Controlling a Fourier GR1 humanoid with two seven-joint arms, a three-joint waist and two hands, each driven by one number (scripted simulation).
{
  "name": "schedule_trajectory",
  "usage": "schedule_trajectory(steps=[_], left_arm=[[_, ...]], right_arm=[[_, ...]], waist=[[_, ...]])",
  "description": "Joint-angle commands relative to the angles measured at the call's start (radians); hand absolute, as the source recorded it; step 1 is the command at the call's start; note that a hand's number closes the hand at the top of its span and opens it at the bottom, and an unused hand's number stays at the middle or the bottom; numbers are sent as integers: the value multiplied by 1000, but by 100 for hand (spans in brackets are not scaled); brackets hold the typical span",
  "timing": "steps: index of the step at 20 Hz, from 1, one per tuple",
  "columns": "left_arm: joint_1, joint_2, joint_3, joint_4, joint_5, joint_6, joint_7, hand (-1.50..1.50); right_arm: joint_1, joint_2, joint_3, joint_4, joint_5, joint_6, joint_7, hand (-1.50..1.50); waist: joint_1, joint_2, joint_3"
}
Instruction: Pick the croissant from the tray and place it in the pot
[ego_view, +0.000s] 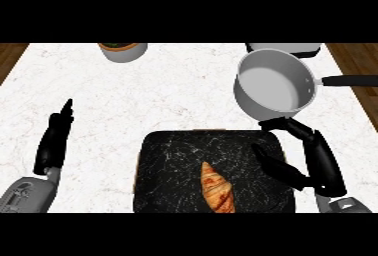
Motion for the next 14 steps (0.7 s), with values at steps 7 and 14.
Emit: schedule_trajectory(steps=[7,14], left_arm=[[58,91,46,-2,37,-50,79,0],[83,95,53,-13,32,-29,94,0]], right_arm=[[148,93,211,-39,718,-382,126,-150],[306,111,223,-68,1072,-205,410,-150]], waist=[[-19,-2,3],[-69,-3,-4]])
